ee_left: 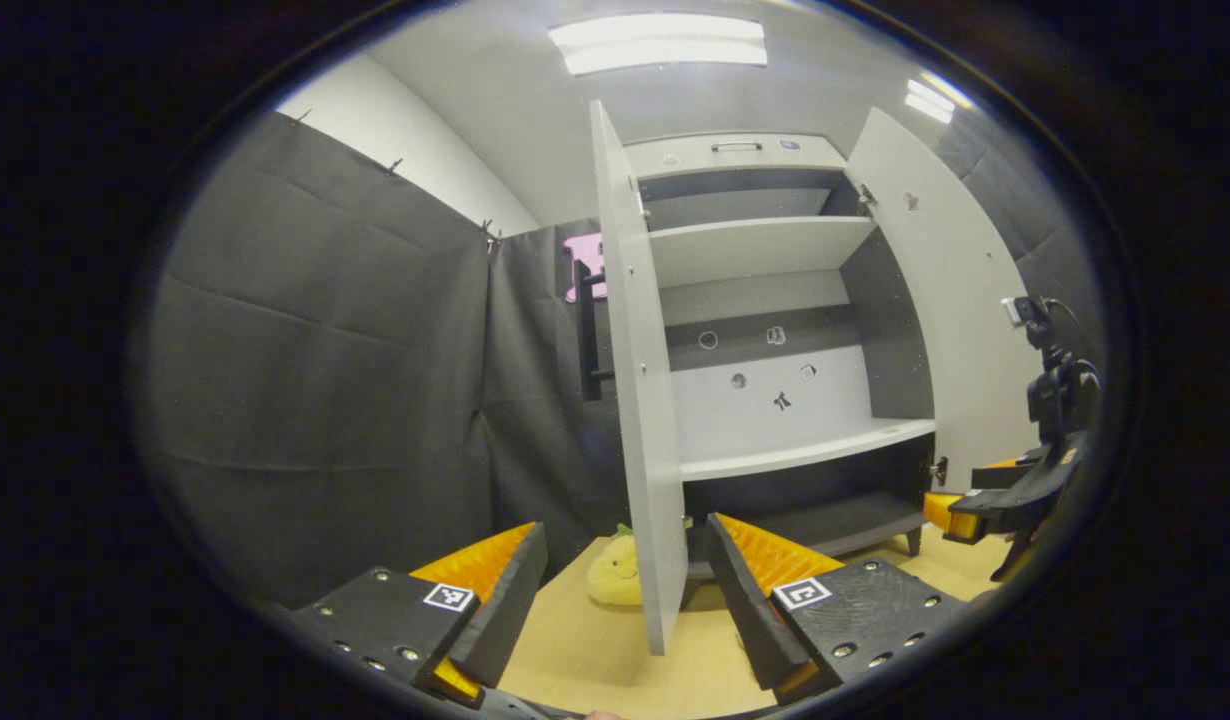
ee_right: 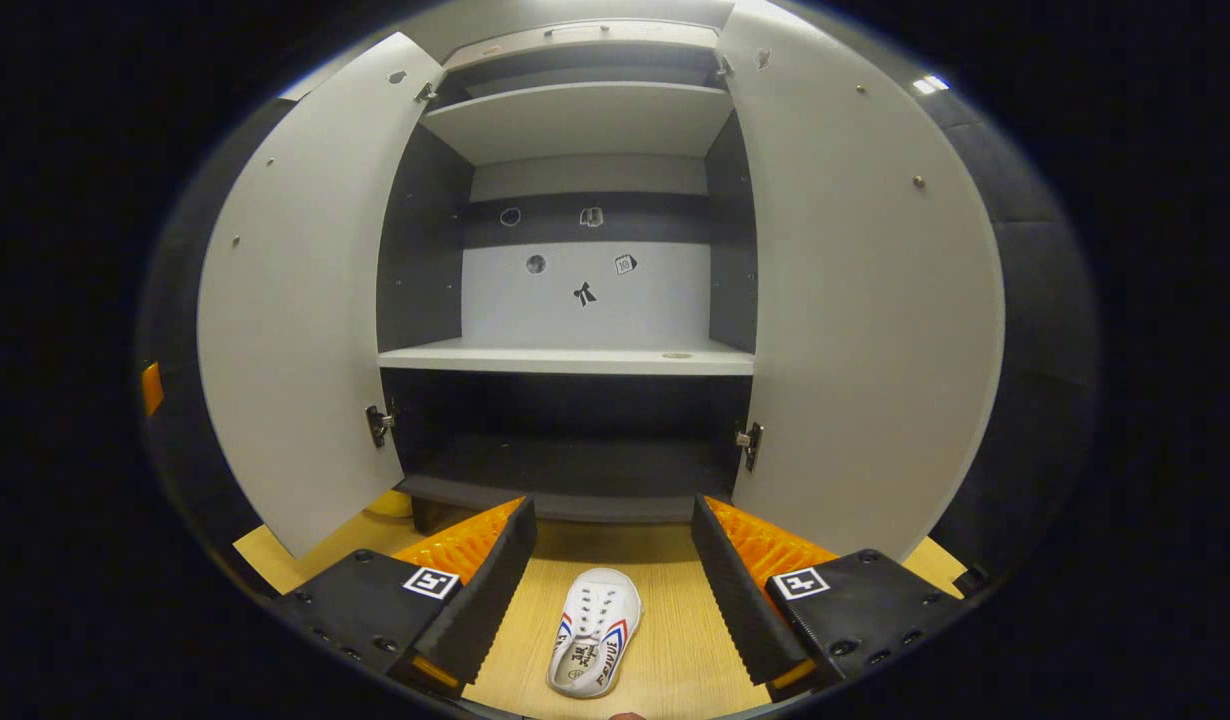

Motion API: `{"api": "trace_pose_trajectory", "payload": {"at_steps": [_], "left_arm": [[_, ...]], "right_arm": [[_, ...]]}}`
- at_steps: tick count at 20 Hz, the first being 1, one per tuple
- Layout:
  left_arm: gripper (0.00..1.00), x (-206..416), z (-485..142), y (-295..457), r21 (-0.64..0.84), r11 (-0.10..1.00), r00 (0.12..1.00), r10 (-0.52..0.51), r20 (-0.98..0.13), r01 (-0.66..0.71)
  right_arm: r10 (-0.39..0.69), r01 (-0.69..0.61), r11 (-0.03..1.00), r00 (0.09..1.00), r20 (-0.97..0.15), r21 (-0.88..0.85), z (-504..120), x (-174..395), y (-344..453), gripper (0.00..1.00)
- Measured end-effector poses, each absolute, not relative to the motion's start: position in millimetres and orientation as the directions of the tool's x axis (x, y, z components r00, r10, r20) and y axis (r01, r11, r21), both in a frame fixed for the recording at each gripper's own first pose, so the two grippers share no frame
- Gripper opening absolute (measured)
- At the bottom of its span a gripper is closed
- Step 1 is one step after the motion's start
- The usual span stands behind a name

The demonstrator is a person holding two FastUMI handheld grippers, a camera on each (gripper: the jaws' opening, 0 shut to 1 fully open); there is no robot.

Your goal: Grab one shoe with the right hand and put it into the shoe cabinet, grab the other shoe with the left hand and put it into the shoe cabinet; then close the right door with the right hand and the left door with the left hand.

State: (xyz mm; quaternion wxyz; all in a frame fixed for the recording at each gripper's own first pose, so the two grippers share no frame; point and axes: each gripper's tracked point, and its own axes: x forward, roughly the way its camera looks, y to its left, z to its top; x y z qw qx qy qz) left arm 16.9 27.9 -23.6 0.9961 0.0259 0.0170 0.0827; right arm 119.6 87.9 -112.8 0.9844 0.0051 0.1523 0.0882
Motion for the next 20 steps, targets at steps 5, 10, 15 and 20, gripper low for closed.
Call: {"api": "trace_pose_trajectory", "payload": {"at_steps": [5, 10, 15, 20], "left_arm": [[0.92, 16, -32, 36, 0.059, 0.978, 0.978, 0.203, -0.045, -0.200], [0.92, 15, -39, 42, 0.059, 0.972, 0.970, 0.233, -0.073, -0.229], [0.92, 15, -45, 44, 0.075, 0.964, 0.960, 0.260, -0.101, -0.254], [0.99, 13, -44, 47, 0.082, 0.957, 0.950, 0.287, -0.123, -0.278]], "right_arm": [[0.208, -0.203, 0.978, 0.896, -0.392, 0.053, -156, 131, 108, 0.98], [0.247, -0.237, 0.968, 0.825, -0.508, 0.085, -205, 137, 129, 0.98], [0.282, -0.272, 0.956, 0.731, -0.621, 0.113, -257, 130, 146, 0.98], [0.275, -0.285, 0.952, 0.643, -0.715, 0.110, -299, 117, 150, 0.97]]}}
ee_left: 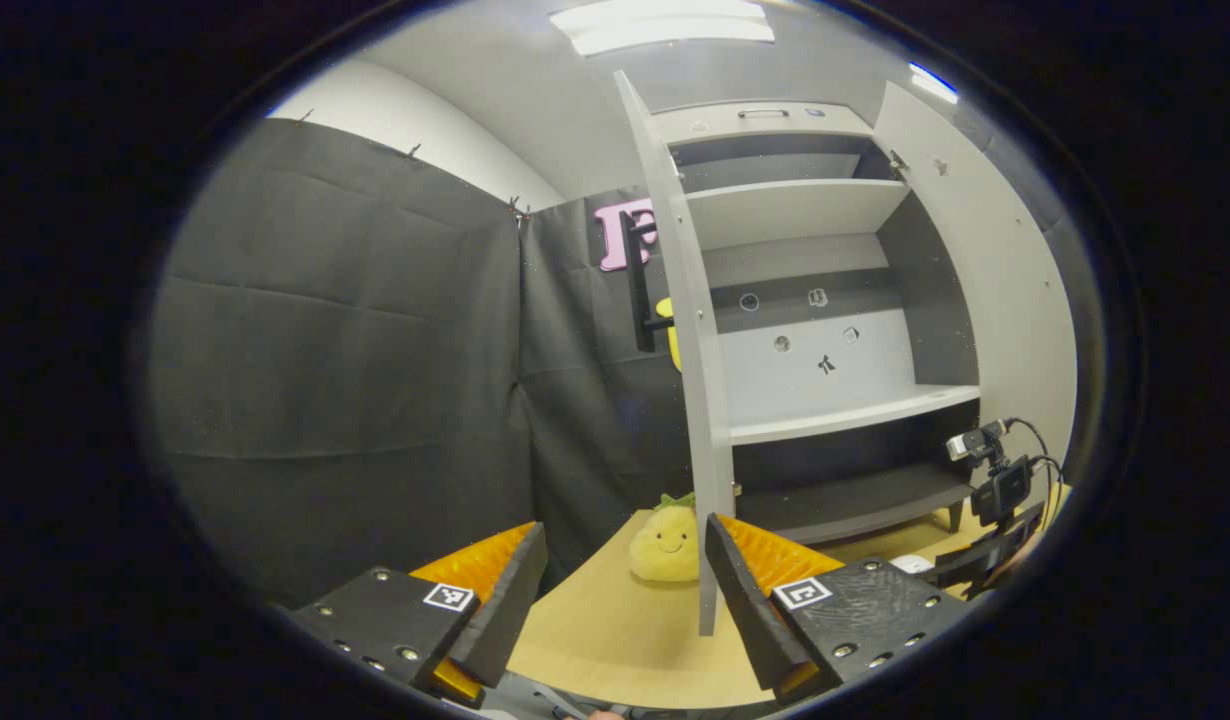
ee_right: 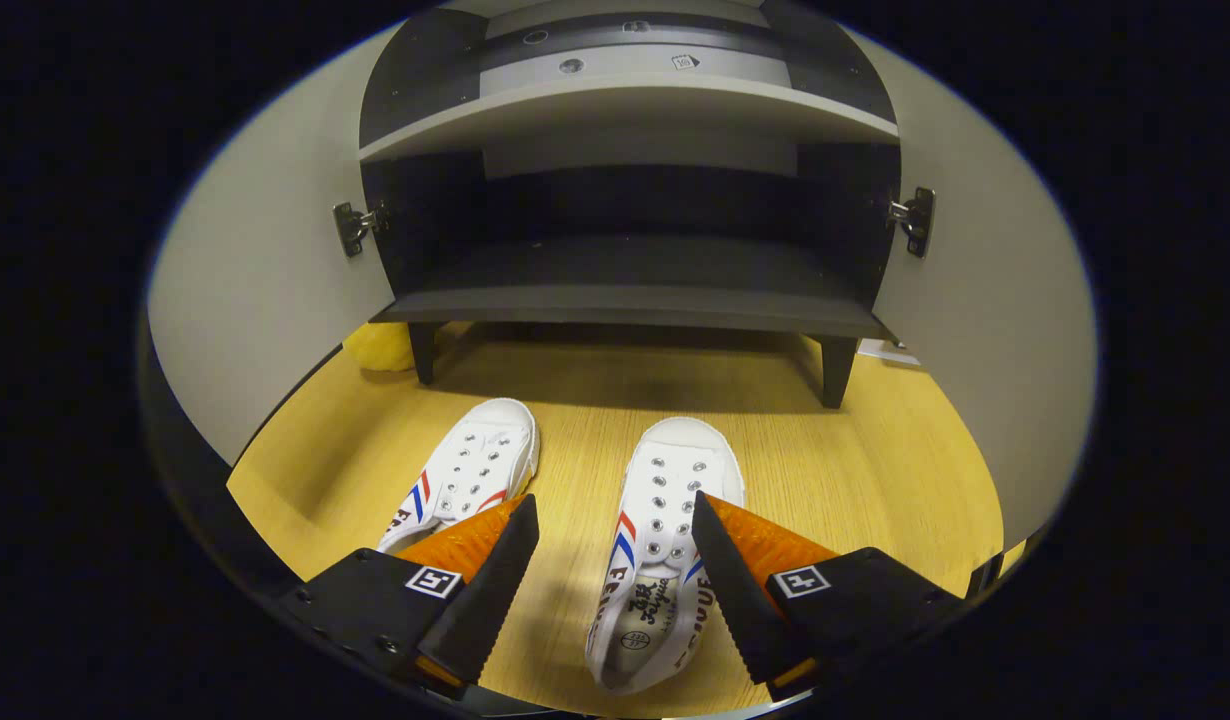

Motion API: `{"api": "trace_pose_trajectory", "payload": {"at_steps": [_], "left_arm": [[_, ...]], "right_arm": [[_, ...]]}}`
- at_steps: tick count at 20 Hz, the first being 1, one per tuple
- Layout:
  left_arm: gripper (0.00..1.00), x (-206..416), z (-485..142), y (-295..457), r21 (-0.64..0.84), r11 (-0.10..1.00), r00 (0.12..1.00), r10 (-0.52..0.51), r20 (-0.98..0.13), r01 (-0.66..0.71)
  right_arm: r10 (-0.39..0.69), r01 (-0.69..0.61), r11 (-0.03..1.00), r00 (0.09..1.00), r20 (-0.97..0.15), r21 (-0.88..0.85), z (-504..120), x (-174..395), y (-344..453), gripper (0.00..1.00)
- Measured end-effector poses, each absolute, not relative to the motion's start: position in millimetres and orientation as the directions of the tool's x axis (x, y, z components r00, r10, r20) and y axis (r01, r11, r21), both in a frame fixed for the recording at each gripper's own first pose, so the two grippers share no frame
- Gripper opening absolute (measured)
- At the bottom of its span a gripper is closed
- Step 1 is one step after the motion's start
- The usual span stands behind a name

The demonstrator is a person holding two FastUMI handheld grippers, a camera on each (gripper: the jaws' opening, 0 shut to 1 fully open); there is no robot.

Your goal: Grab one shoe with the right hand and put it into the shoe cabinet, grab the other shoe with the left hand and put it into the shoe cabinet; then close the right door with the right hand and the left door with the left hand.

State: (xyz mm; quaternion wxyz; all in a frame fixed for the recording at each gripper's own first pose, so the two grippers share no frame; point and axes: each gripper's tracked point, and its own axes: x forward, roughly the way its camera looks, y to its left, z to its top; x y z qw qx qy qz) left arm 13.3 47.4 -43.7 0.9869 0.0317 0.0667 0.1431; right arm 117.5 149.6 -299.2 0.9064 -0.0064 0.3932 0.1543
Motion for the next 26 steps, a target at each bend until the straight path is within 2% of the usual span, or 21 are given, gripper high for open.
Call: {"api": "trace_pose_trajectory", "payload": {"at_steps": [5, 7, 8, 10, 11, 12, 13, 15, 16, 19, 21, 23, 24, 26], "left_arm": [[0.99, 13, -49, 48, 0.088, 0.952, 0.943, 0.305, -0.134, -0.295], [0.99, 11, -47, 49, 0.093, 0.950, 0.942, 0.309, -0.131, -0.299], [0.99, 11, -46, 49, 0.094, 0.950, 0.942, 0.309, -0.130, -0.298], [0.99, 11, -46, 49, 0.097, 0.950, 0.943, 0.308, -0.128, -0.297], [0.99, 11, -44, 50, 0.099, 0.950, 0.943, 0.308, -0.128, -0.297], [0.92, 11, -43, 50, 0.100, 0.949, 0.943, 0.309, -0.127, -0.298], [0.92, 10, -43, 50, 0.102, 0.949, 0.942, 0.311, -0.125, -0.299], [0.92, 9, -42, 50, 0.102, 0.949, 0.943, 0.310, -0.120, -0.299], [0.92, 10, -42, 49, 0.102, 0.950, 0.944, 0.308, -0.118, -0.297], [0.92, 10, -41, 49, 0.102, 0.952, 0.947, 0.300, -0.116, -0.289], [0.92, 11, -40, 48, 0.103, 0.954, 0.950, 0.291, -0.111, -0.280], [0.92, 13, -39, 46, 0.101, 0.959, 0.955, 0.276, -0.104, -0.266], [0.99, 15, -39, 44, 0.097, 0.962, 0.958, 0.266, -0.104, -0.256], [0.99, 16, -38, 38, 0.086, 0.968, 0.965, 0.244, -0.101, -0.236]], "right_arm": [[0.285, -0.272, 0.950, 0.567, -0.773, 0.152, -327, 112, 157, 0.95], [0.281, -0.267, 0.952, 0.555, -0.783, 0.152, -332, 113, 159, 0.86], [0.277, -0.265, 0.953, 0.552, -0.787, 0.150, -334, 115, 160, 0.89], [0.234, -0.254, 0.961, 0.543, -0.806, 0.109, -348, 120, 156, 0.84], [0.202, -0.235, 0.968, 0.548, -0.811, 0.082, -345, 120, 149, 0.72], [0.183, -0.215, 0.974, 0.554, -0.812, 0.073, -347, 124, 147, 0.48], [0.179, -0.209, 0.975, 0.546, -0.818, 0.074, -348, 124, 148, 0.36], [0.161, -0.204, 0.977, 0.545, -0.823, 0.057, -355, 131, 143, 0.37], [0.166, -0.189, 0.979, 0.539, -0.825, 0.073, -344, 123, 144, 0.26], [0.165, -0.163, 0.983, 0.547, -0.821, 0.089, -345, 126, 143, 0.02], [0.178, -0.174, 0.980, 0.553, -0.814, 0.096, -340, 124, 141, 0.00], [0.178, -0.165, 0.981, 0.573, -0.800, 0.100, -335, 124, 139, 0.06], [0.174, -0.160, 0.982, 0.579, -0.796, 0.099, -334, 123, 137, 0.02], [0.180, -0.151, 0.982, 0.587, -0.789, 0.112, -326, 123, 133, 0.02]]}}
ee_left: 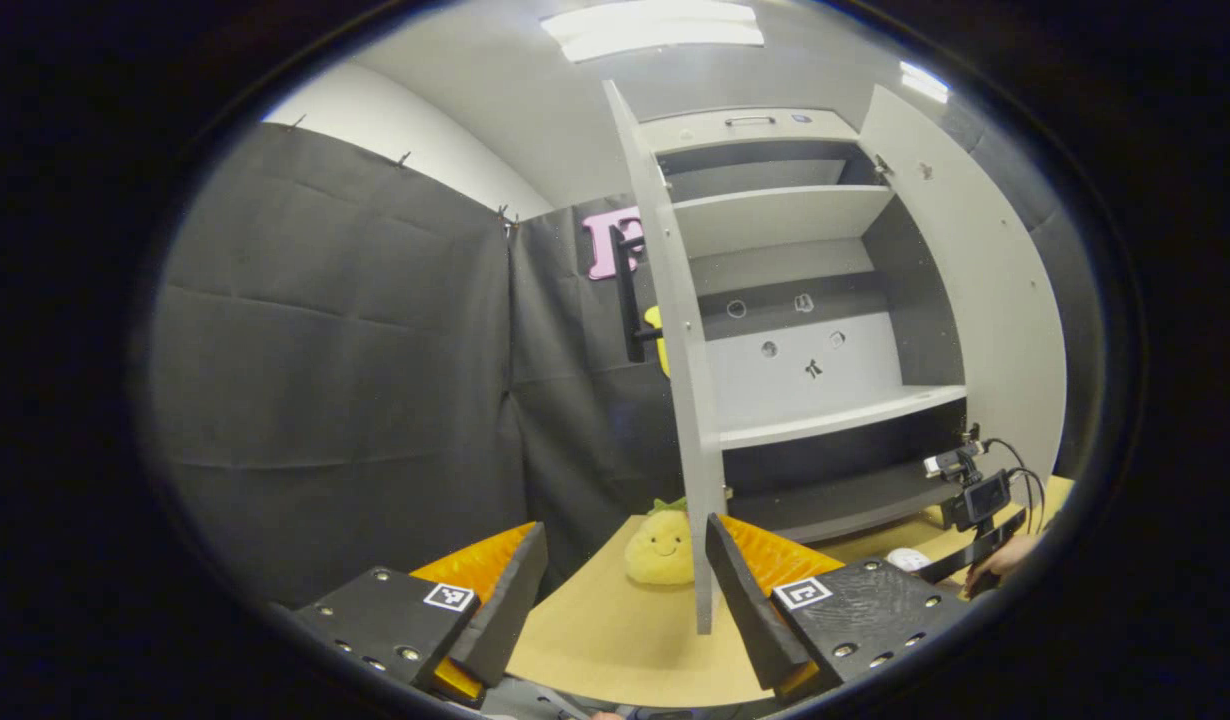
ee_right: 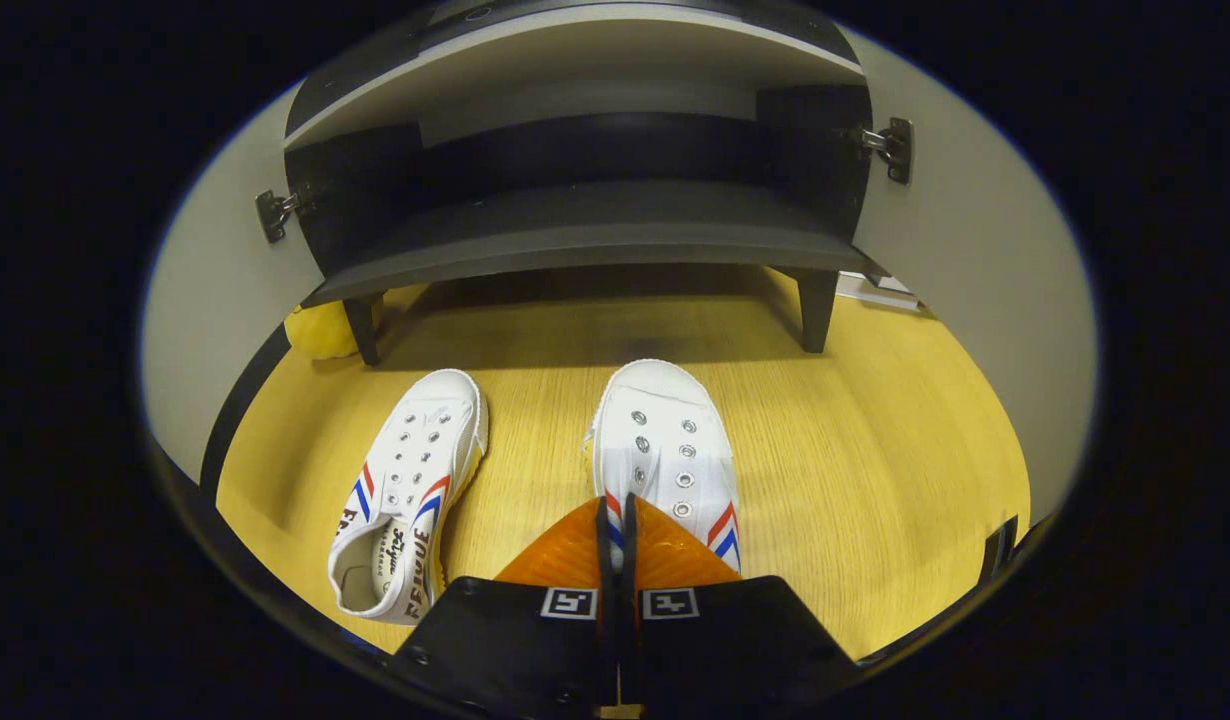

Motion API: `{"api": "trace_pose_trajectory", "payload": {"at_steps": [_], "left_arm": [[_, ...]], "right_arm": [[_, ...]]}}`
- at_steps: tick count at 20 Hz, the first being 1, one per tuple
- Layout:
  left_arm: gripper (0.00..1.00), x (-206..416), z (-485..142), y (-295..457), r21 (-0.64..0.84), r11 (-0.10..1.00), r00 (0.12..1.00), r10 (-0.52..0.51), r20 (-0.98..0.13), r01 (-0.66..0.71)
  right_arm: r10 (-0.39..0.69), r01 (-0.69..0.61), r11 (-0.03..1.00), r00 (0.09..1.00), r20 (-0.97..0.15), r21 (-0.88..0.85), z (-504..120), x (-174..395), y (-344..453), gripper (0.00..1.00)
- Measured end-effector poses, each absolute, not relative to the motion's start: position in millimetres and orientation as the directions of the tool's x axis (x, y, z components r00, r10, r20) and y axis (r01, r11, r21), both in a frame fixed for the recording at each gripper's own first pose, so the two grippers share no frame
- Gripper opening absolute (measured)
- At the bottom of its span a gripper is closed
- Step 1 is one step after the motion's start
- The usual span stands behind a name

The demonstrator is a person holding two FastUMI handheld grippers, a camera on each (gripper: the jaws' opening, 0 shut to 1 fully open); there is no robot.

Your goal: Grab one shoe with the right hand and put it into the shoe cabinet, grab the other shoe with the left hand and put it into the shoe cabinet; then close the right door with the right hand and the left door with the left hand.

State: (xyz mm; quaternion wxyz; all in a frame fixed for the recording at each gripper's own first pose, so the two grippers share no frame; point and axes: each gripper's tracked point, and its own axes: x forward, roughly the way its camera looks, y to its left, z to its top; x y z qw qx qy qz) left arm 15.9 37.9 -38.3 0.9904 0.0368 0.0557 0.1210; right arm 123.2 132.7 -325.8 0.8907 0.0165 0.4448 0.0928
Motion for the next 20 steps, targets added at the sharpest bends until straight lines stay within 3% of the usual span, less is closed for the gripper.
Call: {"api": "trace_pose_trajectory", "payload": {"at_steps": [1, 2, 3, 5, 6, 17, 18, 19, 20], "left_arm": [[0.92, 17, -37, 34, 0.083, 0.971, 0.967, 0.234, -0.098, -0.226], [0.92, 18, -36, 31, 0.079, 0.973, 0.971, 0.222, -0.092, -0.215], [0.99, 20, -35, 28, 0.076, 0.976, 0.974, 0.208, -0.086, -0.202], [0.99, 22, -34, 23, 0.071, 0.981, 0.980, 0.184, -0.079, -0.178], [0.92, 23, -33, 20, 0.067, 0.984, 0.982, 0.172, -0.078, -0.167], [0.92, 31, -29, -17, 0.004, 0.998, 0.996, 0.062, -0.059, -0.062], [0.99, 33, -27, -20, 0.001, 0.999, 0.997, 0.054, -0.055, -0.054], [0.92, 33, -27, -22, -0.001, 0.999, 0.998, 0.047, -0.051, -0.047], [0.92, 35, -25, -24, -0.002, 0.999, 0.998, 0.041, -0.045, -0.041]], "right_arm": [[0.192, -0.149, 0.980, 0.589, -0.785, 0.128, -322, 123, 132, 0.02], [0.203, -0.150, 0.979, 0.592, -0.780, 0.141, -318, 122, 130, 0.00], [0.208, -0.155, 0.977, 0.598, -0.774, 0.144, -313, 123, 127, 0.02], [0.207, -0.157, 0.978, 0.616, -0.760, 0.139, -304, 121, 120, 0.02], [0.205, -0.151, 0.978, 0.622, -0.756, 0.141, -299, 121, 116, 0.02], [0.215, -0.101, 0.973, 0.725, -0.654, 0.208, -191, 147, 83, 0.02], [0.220, -0.103, 0.971, 0.735, -0.641, 0.215, -180, 149, 81, 0.02], [0.225, -0.105, 0.969, 0.747, -0.626, 0.223, -169, 153, 79, 0.02], [0.228, -0.106, 0.967, 0.757, -0.613, 0.230, -159, 156, 79, 0.02]]}}
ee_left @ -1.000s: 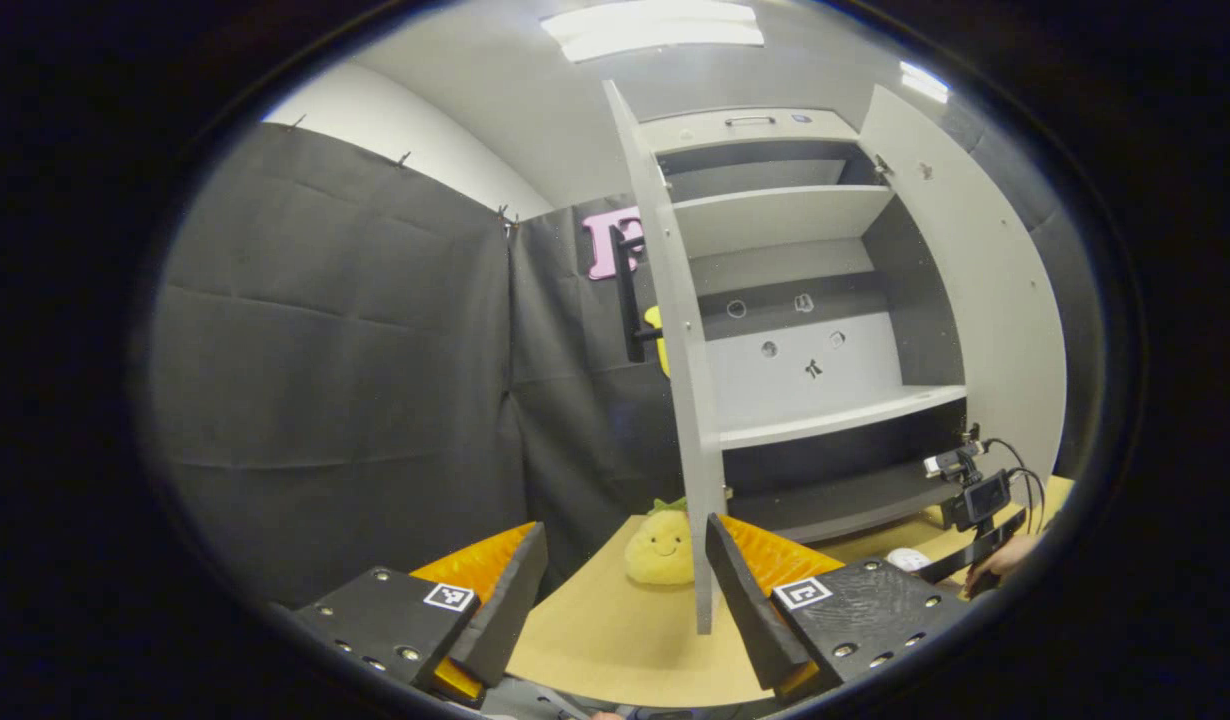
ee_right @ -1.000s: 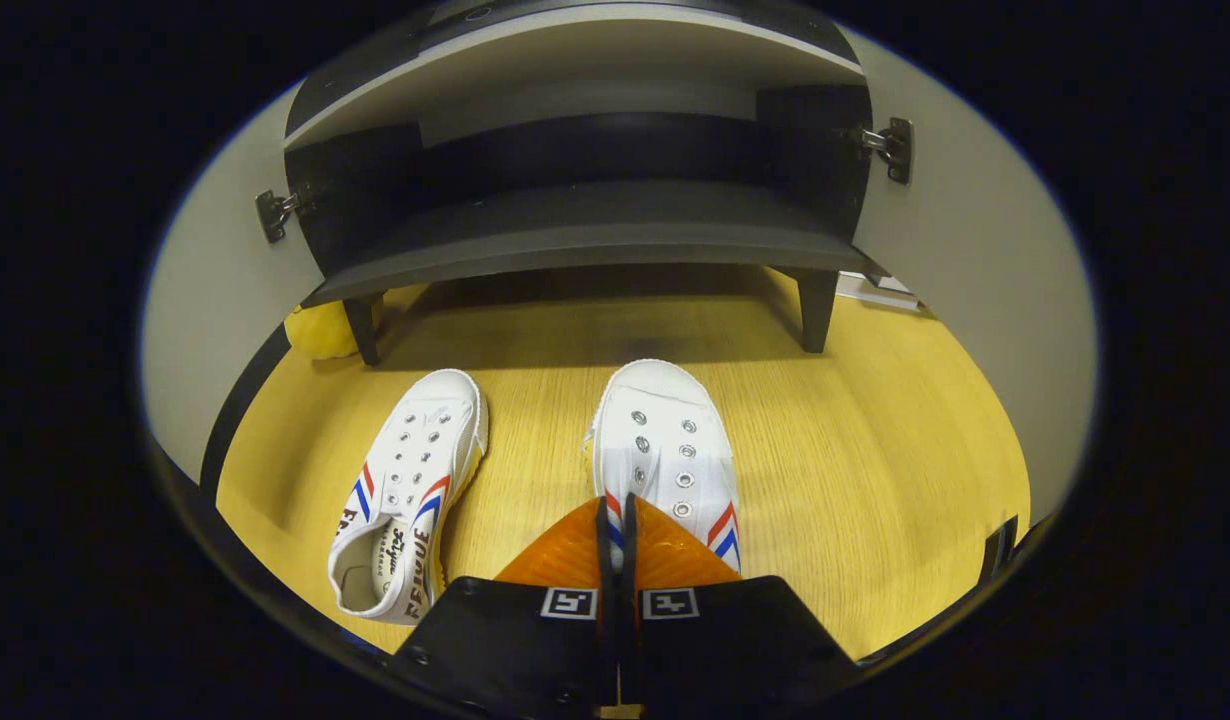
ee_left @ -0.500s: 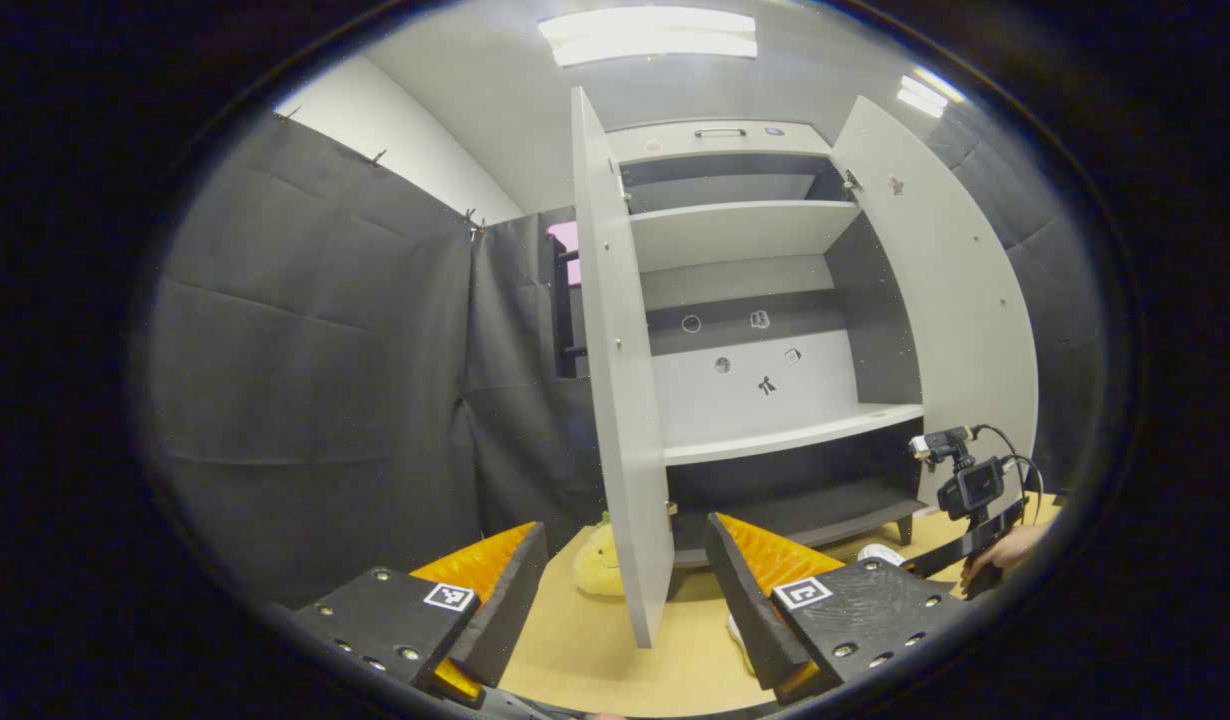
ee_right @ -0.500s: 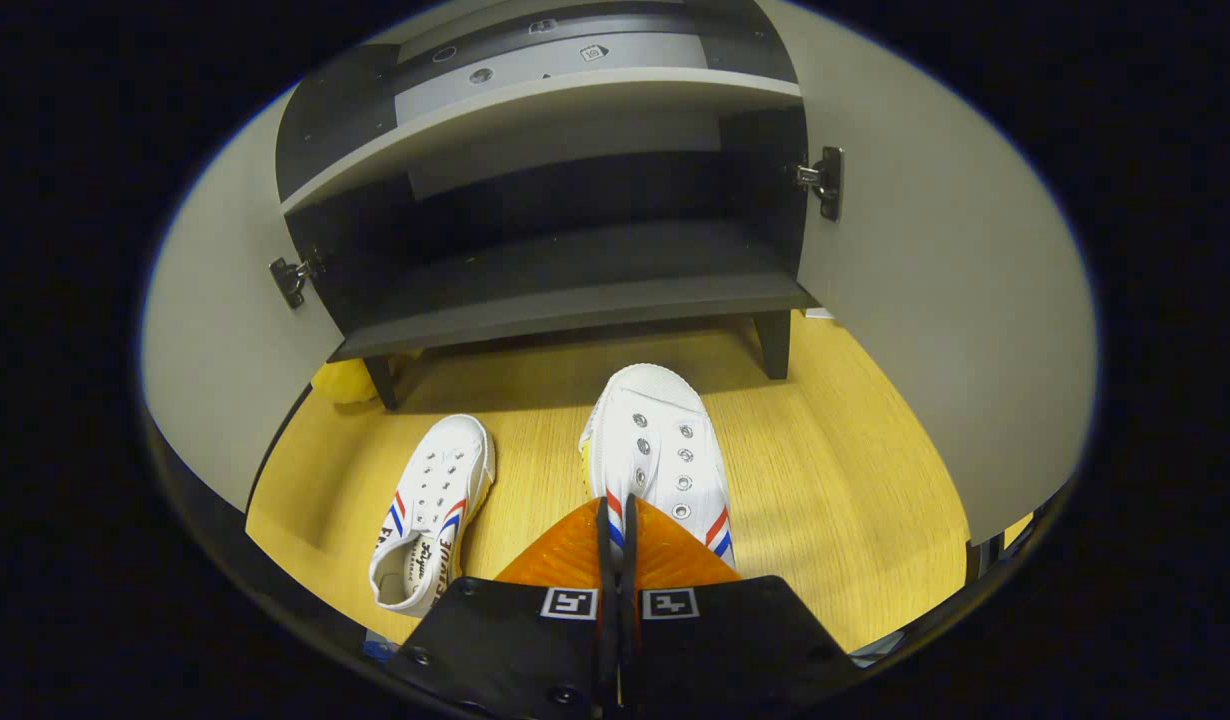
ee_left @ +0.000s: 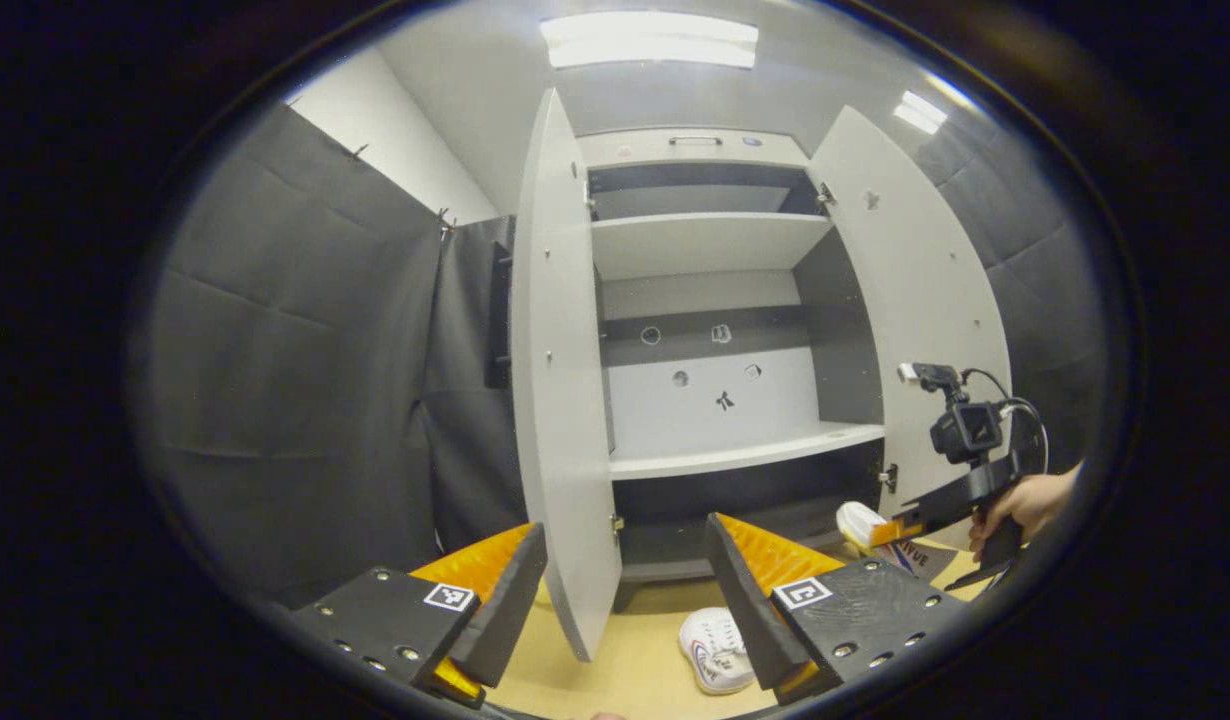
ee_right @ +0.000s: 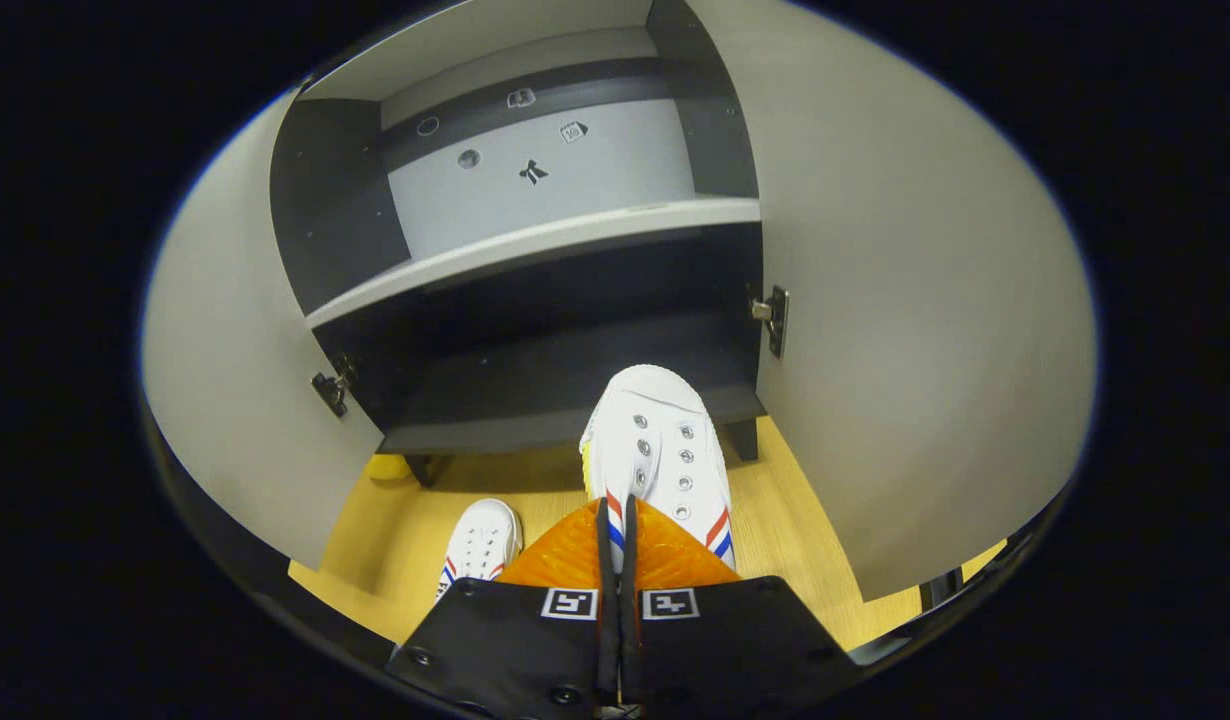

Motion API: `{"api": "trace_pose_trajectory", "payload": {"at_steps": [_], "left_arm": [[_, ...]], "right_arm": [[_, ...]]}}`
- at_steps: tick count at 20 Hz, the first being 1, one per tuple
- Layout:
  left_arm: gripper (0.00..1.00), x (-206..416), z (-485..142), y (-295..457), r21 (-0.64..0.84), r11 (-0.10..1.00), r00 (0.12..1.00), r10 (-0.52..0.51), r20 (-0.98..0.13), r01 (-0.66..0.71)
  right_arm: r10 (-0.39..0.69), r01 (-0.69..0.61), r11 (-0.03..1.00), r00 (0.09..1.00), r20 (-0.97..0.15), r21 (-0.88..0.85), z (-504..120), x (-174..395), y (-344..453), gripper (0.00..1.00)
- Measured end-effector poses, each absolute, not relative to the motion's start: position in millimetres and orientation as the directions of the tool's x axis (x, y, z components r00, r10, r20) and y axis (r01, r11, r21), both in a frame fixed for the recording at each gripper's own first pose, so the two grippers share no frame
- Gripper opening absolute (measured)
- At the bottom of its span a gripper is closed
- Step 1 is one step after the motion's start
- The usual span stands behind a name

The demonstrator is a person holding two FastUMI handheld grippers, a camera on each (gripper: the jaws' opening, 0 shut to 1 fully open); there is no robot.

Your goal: Grab one shoe with the right hand and put it into the shoe cabinet, grab the other shoe with the left hand and put it into the shoe cabinet; then close the right door with the right hand and the left door with the left hand.

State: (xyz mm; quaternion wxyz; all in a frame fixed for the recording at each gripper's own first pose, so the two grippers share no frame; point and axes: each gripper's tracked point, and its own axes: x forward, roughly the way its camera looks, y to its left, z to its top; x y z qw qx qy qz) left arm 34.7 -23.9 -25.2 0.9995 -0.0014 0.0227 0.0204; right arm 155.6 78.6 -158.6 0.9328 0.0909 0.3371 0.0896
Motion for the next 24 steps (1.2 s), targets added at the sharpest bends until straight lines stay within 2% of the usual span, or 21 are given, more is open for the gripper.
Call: {"api": "trace_pose_trajectory", "payload": {"at_steps": [2, 3, 4, 9, 16, 17, 21, 22, 23, 24], "left_arm": [[0.91, 37, -24, -29, -0.009, 1.000, 0.999, 0.029, -0.040, -0.029], [0.99, 38, -24, -32, -0.016, 1.000, 0.999, 0.023, -0.039, -0.024], [0.91, 39, -24, -35, -0.022, 1.000, 0.999, 0.018, -0.041, -0.019], [0.92, 46, -25, -42, -0.028, 1.000, 0.999, 0.010, -0.042, -0.011], [0.92, 57, -22, -43, -0.021, 1.000, 0.999, 0.022, -0.031, -0.022], [0.99, 58, -23, -43, -0.019, 0.999, 0.999, 0.026, -0.032, -0.027], [0.99, 63, -23, -37, -0.011, 0.998, 0.998, 0.057, -0.036, -0.058], [0.84, 64, -23, -36, -0.008, 0.998, 0.997, 0.065, -0.036, -0.065], [0.99, 64, -25, -36, -0.005, 0.997, 0.997, 0.071, -0.037, -0.071], [0.99, 65, -26, -35, -0.003, 0.997, 0.996, 0.077, -0.038, -0.077]], "right_arm": [[0.235, -0.108, 0.964, 0.774, -0.588, 0.242, -137, 163, 75, 0.02], [0.237, -0.110, 0.963, 0.781, -0.577, 0.247, -127, 167, 73, 0.02], [0.241, -0.115, 0.962, 0.790, -0.564, 0.249, -118, 172, 73, 0.02], [0.258, -0.161, 0.959, 0.833, -0.490, 0.231, -72, 192, 74, 0.00], [0.292, -0.225, 0.952, 0.874, -0.387, 0.209, -21, 232, 85, 0.02], [0.299, -0.232, 0.949, 0.877, -0.377, 0.212, -16, 239, 88, 0.02], [0.319, -0.249, 0.941, 0.883, -0.345, 0.231, -1, 277, 98, 0.02], [0.319, -0.251, 0.940, 0.885, -0.339, 0.229, 2, 286, 98, 0.02], [0.318, -0.253, 0.941, 0.888, -0.332, 0.225, 6, 296, 99, 0.02], [0.317, -0.254, 0.941, 0.892, -0.322, 0.223, 10, 306, 99, 0.02]]}}
